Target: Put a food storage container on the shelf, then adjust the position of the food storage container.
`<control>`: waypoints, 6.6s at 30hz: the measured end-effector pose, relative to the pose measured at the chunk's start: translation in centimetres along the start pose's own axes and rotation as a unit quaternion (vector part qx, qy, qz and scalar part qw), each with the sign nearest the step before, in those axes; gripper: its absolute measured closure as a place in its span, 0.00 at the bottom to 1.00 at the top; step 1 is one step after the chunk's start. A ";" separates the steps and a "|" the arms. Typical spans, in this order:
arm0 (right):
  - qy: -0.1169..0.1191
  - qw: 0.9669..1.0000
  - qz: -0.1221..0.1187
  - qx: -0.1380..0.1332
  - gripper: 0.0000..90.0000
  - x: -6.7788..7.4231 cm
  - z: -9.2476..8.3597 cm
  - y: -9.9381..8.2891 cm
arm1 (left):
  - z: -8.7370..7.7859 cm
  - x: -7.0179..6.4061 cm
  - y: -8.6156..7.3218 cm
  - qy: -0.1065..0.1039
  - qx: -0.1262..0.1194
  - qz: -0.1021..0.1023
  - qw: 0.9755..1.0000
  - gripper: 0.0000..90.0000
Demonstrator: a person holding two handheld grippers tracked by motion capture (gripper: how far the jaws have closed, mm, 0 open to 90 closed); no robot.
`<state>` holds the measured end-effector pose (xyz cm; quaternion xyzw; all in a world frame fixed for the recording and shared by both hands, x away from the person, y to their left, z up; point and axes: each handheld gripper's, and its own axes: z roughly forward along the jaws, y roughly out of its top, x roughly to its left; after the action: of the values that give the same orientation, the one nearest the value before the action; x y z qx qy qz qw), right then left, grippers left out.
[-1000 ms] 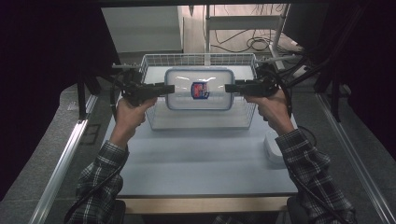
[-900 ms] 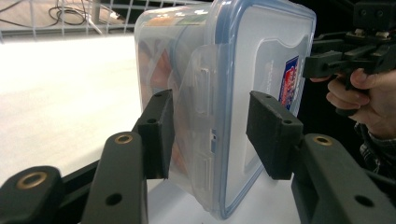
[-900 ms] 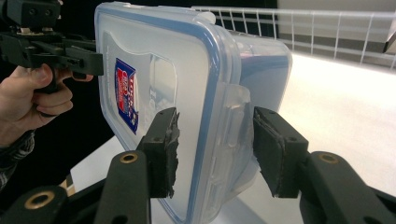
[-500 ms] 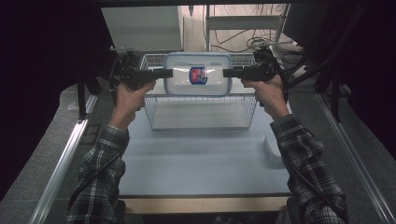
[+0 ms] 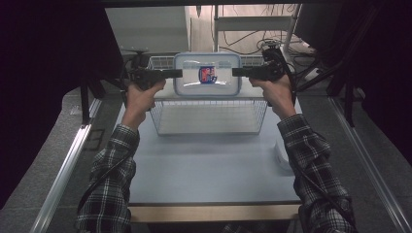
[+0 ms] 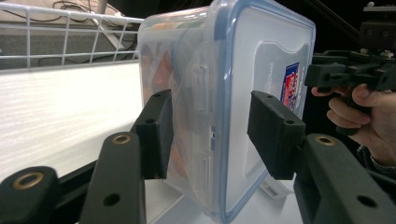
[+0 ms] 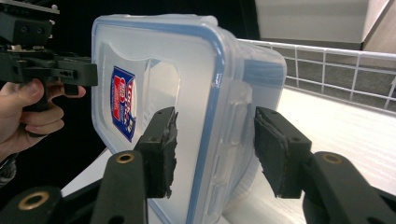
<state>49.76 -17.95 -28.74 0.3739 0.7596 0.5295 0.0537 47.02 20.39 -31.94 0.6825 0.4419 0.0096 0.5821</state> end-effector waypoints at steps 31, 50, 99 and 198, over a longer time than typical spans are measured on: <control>-0.015 1.000 0.005 0.015 0.43 -0.6 0.8 -0.6 | 1.5 0.6 -0.1 0.039 0.021 0.021 0.999 0.59; -0.059 0.998 0.030 0.009 0.36 -1.7 1.9 0.4 | 1.9 0.1 0.1 0.055 0.024 0.026 0.998 0.54; -0.059 0.991 -0.123 -0.016 0.15 2.5 -1.0 -6.8 | -0.8 -4.9 -8.5 0.060 0.014 0.186 0.981 0.14; -0.205 0.973 -0.075 0.079 0.63 -2.0 -9.4 -22.7 | -1.1 -4.6 -27.3 0.102 0.110 0.210 0.966 0.04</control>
<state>35.11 -30.06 -44.41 0.4201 0.7974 0.3742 0.2182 27.46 16.56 -51.15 0.8154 0.3441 0.1521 0.4399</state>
